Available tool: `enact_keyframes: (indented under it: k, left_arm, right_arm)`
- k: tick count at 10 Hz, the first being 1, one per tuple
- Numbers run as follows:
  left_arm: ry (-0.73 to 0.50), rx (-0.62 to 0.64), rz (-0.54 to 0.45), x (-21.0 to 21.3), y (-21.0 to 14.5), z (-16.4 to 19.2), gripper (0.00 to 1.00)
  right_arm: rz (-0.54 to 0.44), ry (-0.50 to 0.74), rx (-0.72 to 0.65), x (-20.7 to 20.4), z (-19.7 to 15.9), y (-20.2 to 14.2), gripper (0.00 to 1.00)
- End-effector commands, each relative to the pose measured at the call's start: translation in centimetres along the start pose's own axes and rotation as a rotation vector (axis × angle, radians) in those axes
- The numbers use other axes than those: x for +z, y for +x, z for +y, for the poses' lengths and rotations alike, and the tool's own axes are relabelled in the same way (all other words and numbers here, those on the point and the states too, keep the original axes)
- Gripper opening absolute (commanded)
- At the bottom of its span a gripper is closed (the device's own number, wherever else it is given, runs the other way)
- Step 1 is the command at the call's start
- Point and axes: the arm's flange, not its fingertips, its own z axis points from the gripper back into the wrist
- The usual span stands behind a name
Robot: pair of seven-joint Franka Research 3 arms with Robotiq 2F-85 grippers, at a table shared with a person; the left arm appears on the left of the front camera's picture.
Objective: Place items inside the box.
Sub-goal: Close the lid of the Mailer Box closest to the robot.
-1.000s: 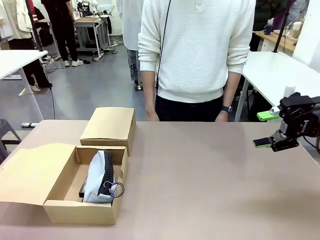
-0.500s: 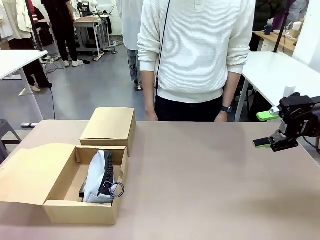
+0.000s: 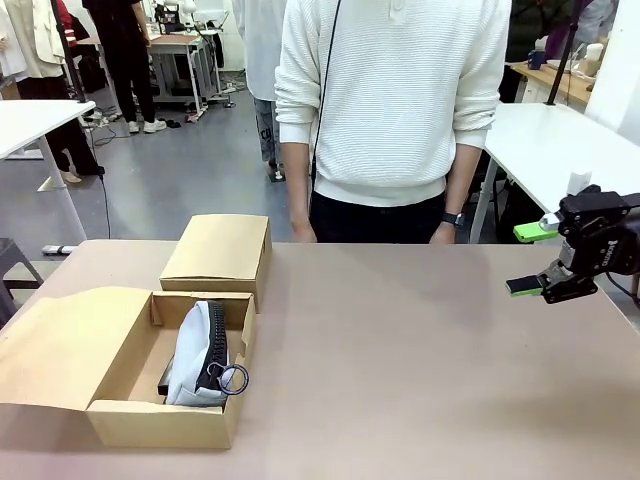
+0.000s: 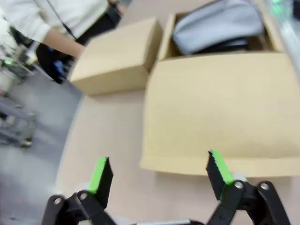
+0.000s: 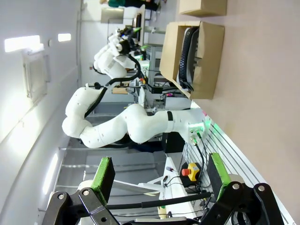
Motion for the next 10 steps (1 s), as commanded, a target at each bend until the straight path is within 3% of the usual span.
enact_keyframes:
  k: [1,4,7,10]
  left_arm:
    - [-0.068,-0.037,0.046,-3.4,-7.3,-4.2,1.00]
    - [-0.088,-0.022,0.131,-4.4,-8.8,-4.9,1.00]
    - [-0.080,-0.008,0.116,-5.8,-8.5,-5.4,1.00]
    - [0.006,0.025,0.165,-3.8,-9.8,-3.2,1.00]
  right_arm:
    - [0.004,0.004,-0.004,0.1,0.2,-0.2,1.00]
    - [0.004,0.004,-0.004,0.1,0.2,-0.2,1.00]
    - [0.004,0.004,-0.004,0.1,0.2,-0.2,1.00]
    - [0.004,0.004,-0.004,0.1,0.2,-0.2,1.00]
